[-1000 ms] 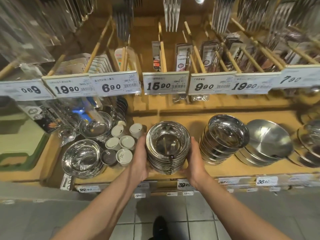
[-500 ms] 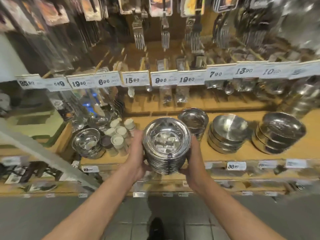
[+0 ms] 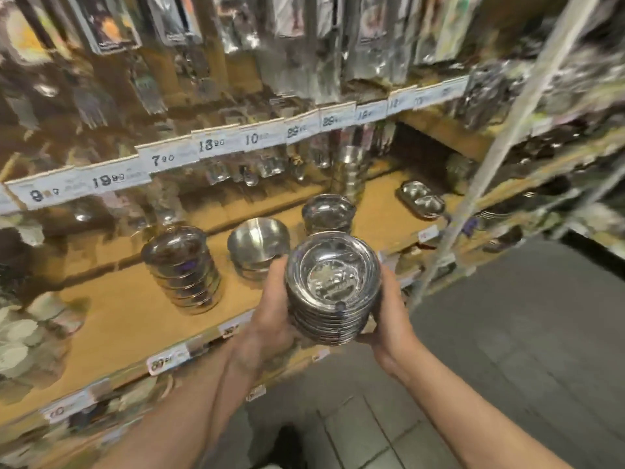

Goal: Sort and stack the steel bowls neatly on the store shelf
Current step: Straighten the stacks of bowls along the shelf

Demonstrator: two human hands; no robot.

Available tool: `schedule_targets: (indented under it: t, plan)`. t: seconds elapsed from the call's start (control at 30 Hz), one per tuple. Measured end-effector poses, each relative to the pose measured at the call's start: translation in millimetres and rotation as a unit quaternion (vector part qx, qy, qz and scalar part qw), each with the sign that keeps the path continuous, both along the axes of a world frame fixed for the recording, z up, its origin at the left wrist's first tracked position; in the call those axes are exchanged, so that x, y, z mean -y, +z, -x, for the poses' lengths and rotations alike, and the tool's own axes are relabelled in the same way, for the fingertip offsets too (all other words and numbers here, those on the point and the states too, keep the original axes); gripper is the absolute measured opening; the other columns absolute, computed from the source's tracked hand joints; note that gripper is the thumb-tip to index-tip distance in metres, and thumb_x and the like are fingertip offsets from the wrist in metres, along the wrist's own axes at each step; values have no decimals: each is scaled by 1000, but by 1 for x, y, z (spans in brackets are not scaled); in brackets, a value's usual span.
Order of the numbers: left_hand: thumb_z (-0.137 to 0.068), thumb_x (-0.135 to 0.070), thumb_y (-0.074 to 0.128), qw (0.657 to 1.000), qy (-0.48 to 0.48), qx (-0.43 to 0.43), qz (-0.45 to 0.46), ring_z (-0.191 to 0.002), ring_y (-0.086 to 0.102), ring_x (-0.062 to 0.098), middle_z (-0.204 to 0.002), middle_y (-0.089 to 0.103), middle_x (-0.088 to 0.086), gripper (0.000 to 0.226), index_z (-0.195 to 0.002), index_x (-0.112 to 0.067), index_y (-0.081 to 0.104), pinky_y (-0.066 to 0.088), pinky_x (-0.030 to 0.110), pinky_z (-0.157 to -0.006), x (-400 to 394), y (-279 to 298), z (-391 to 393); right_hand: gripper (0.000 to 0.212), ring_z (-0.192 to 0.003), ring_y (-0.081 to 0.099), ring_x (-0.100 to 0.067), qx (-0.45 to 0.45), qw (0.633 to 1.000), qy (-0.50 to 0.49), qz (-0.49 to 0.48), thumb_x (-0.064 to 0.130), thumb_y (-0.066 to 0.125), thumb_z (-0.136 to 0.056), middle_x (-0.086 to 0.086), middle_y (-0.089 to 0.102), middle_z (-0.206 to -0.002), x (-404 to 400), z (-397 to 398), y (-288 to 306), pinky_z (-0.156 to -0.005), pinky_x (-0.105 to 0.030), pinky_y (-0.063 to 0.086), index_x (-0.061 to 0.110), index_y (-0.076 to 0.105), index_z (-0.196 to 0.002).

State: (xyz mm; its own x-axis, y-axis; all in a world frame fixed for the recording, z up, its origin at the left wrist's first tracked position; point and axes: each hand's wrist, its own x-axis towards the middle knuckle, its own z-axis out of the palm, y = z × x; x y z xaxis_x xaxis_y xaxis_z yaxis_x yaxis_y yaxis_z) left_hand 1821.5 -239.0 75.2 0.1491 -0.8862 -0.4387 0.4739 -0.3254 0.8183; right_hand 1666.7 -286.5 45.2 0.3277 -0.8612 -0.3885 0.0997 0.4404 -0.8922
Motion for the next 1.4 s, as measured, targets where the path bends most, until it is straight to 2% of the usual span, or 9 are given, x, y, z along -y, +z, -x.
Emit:
schedule_targets:
  t: [0.33, 0.53, 0.63, 0.73, 0.83, 0.97, 1.1, 1.27, 1.4]
  plan:
    - [-91, -56, 43, 995, -48, -61, -69, -57, 73, 17, -77, 78, 4, 57, -71, -21, 83, 55, 35, -41, 192, -31, 99, 43, -101, 68, 1, -46, 994, -98, 3, 79, 34, -90, 26, 73, -111, 152, 104, -16, -85, -56, 57, 57, 66, -109]
    - [-87, -64, 41, 996, -55, -35, -57, -71, 76, 16, -87, 79, 1, 53, -85, -31, 82, 59, 34, -53, 283, -44, 114, 45, -94, 71, 2, -34, 996, -85, -19, 72, 35, -92, 21, 74, -112, 256, 121, -18, -92, -57, 54, 48, 68, -111]
    - [-83, -67, 45, 999, -27, 19, -34, -92, 75, 17, -107, 77, 4, 59, -109, -25, 77, 61, 37, -67, 314, -50, 115, 52, -115, 65, -12, -24, 997, -61, -45, 73, 36, -91, 15, 72, -121, 295, 123, -27, -95, -60, 53, 43, 68, -118]
    - [-75, -66, 53, 995, 61, 25, -75, -89, 76, 20, -102, 79, 3, 54, -101, -26, 79, 59, 45, -83, 342, -62, 116, 53, -123, 59, -11, -20, 999, -10, -36, 76, 33, -92, 20, 70, -124, 332, 119, -42, -93, -56, 53, 47, 66, -123]
    - [-86, -66, 43, 990, 106, 13, -88, -74, 75, 10, -89, 79, -3, 47, -86, -37, 80, 60, 33, -64, 364, -77, 118, 53, -115, 65, -8, -8, 998, 45, -42, 77, 35, -91, 20, 70, -124, 373, 114, -60, -94, -52, 52, 48, 67, -123]
    - [-86, -66, 42, 974, 188, 1, -129, -70, 75, 13, -83, 79, -6, 46, -81, -40, 79, 59, 34, -63, 387, -85, 121, 42, -100, 70, -3, -8, 995, 79, -64, 71, 40, -95, 17, 75, -114, 415, 108, -83, -64, -27, 59, 49, 70, -113]
    - [-86, -68, 40, 961, 233, -1, -152, -76, 74, 13, -81, 78, -6, 49, -83, -39, 80, 56, 27, -57, 403, -96, 118, 48, -99, 63, -10, -11, 989, 91, -119, 67, 35, -98, 6, 72, -120, 446, 96, -98, -54, -26, 53, 40, 63, -125]
    - [-86, -70, 41, 942, 282, -2, -181, -104, 61, 20, -81, 76, -13, 43, -82, -44, 76, 53, 35, -70, 413, -110, 112, 45, -95, 57, -14, 12, 983, 119, -142, 59, 37, -101, 2, 66, -118, 464, 88, -106, -63, -33, 50, 30, 61, -126]
    - [-79, -74, 42, 939, 289, 0, -186, -106, 63, 23, -87, 77, -10, 49, -89, -40, 76, 58, 37, -62, 418, -114, 107, 47, -123, 56, -25, 13, 979, 149, -142, 62, 37, -100, 1, 65, -131, 473, 84, -103, -97, -67, 49, 35, 59, -132]
